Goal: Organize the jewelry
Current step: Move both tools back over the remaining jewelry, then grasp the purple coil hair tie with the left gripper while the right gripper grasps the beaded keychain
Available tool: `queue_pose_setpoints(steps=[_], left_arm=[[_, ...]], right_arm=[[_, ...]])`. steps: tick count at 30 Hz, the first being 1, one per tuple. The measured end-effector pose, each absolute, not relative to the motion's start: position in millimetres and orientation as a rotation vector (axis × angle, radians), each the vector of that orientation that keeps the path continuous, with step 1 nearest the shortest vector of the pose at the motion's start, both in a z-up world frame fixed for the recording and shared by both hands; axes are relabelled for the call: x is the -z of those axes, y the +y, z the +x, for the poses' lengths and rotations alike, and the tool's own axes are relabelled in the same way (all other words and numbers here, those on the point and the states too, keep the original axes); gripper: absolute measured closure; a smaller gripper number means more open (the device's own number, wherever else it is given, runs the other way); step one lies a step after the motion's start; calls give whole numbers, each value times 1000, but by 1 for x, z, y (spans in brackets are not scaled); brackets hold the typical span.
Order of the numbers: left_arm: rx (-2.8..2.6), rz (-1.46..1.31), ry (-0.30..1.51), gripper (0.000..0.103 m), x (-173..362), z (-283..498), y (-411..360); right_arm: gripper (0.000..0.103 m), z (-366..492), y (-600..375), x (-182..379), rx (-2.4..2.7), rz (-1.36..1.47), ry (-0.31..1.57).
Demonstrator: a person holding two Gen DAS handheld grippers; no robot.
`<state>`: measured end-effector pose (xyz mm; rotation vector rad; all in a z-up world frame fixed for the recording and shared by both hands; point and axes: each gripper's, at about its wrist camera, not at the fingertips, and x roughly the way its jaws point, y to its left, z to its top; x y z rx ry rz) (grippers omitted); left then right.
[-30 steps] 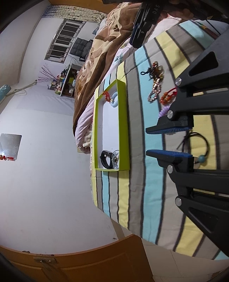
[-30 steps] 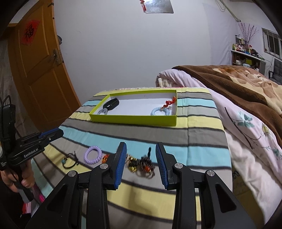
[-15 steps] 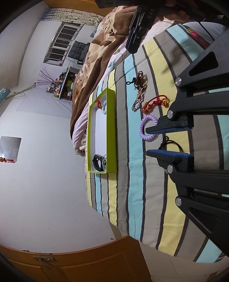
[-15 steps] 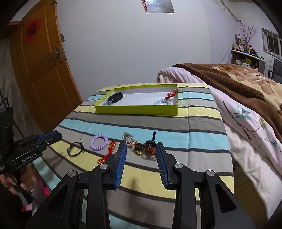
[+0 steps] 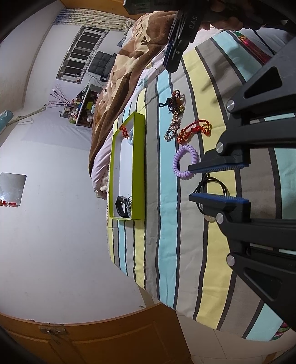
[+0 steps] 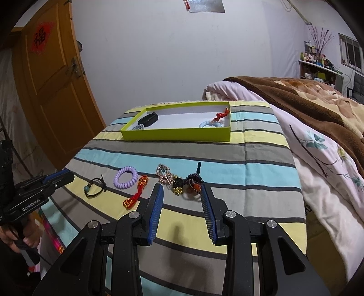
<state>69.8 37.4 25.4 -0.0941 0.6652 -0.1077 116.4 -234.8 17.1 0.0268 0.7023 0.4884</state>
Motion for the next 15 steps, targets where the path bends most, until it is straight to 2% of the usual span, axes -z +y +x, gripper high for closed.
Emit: queue_pose_setpoints(steps=[15], left_arm=[[142, -74, 715, 84, -12, 99, 22]], right_arm=[[68, 148, -232, 6, -474, -7, 781]])
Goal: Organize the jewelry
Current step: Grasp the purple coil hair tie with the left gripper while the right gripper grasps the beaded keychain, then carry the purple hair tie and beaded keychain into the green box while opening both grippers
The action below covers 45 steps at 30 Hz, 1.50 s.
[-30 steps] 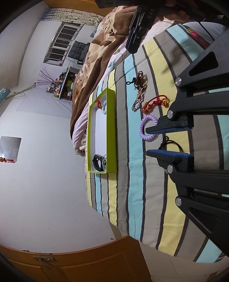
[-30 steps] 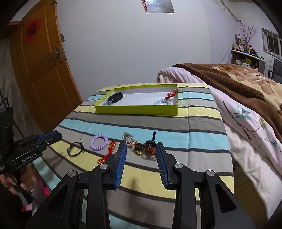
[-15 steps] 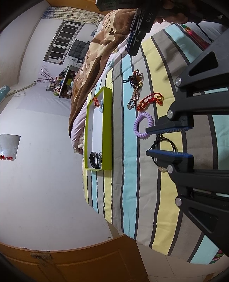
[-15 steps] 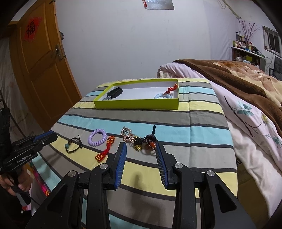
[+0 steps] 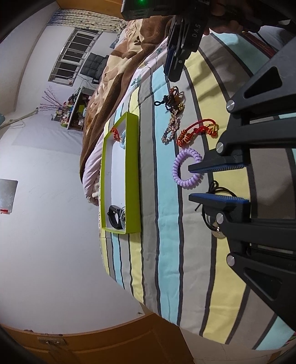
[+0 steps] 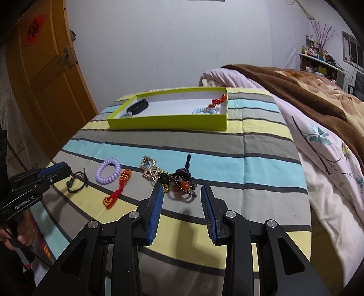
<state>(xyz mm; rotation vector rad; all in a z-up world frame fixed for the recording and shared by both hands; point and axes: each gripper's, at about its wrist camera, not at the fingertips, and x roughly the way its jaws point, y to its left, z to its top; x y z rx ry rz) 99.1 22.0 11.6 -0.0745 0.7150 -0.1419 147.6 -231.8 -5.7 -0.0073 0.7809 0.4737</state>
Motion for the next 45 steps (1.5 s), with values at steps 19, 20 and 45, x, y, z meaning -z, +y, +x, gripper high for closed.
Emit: queue_pose_setpoints(steps=[19, 20, 45], left_arm=[[119, -53, 857, 81, 16, 144, 7], [113, -49, 864, 81, 17, 145, 6], [149, -19, 833, 93, 8, 138, -4]], right_arm=[[68, 178, -214, 25, -493, -76, 863], [68, 180, -212, 26, -494, -81, 870], [91, 161, -217, 14, -477, -85, 809]])
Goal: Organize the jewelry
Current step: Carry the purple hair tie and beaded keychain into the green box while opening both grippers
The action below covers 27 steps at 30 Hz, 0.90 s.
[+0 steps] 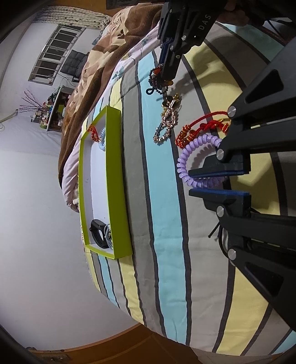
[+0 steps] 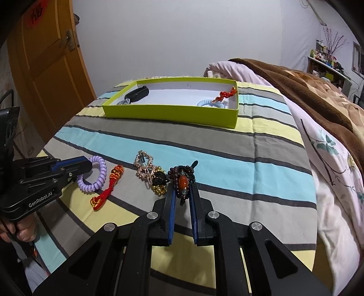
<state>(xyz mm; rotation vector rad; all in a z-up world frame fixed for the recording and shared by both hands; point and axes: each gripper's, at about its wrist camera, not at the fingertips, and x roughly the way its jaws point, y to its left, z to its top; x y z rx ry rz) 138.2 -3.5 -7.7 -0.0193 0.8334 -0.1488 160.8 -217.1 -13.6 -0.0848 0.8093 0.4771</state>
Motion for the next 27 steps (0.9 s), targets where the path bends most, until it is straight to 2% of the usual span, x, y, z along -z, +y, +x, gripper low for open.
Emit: queue_pose_setpoints(steps=[27], left_arm=[[156, -43, 720, 94, -35, 132, 2]], right_arm=[[91, 153, -217, -20, -479, -41, 717]])
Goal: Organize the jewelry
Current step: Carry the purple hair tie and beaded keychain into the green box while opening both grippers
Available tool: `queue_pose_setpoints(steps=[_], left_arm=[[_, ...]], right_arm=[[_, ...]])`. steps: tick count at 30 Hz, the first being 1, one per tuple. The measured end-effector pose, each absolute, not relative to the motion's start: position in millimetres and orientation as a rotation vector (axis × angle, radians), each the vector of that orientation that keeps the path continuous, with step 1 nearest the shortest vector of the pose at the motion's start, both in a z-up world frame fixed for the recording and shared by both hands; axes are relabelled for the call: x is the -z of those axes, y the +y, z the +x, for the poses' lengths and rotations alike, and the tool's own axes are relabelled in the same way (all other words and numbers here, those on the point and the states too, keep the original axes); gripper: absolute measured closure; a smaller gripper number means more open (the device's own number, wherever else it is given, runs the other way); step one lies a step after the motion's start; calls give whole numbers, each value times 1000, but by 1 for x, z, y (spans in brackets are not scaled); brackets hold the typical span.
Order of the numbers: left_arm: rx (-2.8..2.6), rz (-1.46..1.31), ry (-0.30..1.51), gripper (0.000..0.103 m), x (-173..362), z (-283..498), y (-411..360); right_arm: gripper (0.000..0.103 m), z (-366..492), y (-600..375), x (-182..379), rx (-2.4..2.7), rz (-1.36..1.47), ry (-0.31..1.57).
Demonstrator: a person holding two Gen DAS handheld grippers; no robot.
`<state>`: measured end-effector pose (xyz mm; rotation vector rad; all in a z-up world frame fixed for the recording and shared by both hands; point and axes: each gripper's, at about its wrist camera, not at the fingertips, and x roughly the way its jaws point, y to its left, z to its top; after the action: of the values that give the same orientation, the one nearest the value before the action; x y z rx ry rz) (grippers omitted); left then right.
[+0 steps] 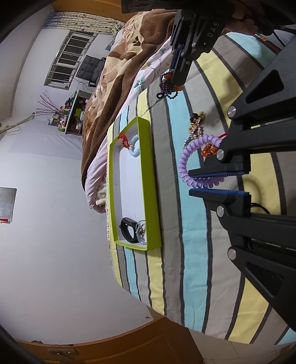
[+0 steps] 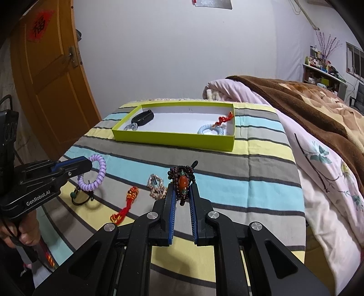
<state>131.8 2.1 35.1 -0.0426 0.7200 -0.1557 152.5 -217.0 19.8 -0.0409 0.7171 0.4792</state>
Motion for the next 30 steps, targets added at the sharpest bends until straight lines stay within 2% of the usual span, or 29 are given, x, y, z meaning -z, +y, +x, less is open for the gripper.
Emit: queue_pose_setpoints(steps=[30], left_arm=[[104, 2, 686, 93, -58, 214, 11]], right_arm=[[91, 229, -189, -44, -483, -99, 658]])
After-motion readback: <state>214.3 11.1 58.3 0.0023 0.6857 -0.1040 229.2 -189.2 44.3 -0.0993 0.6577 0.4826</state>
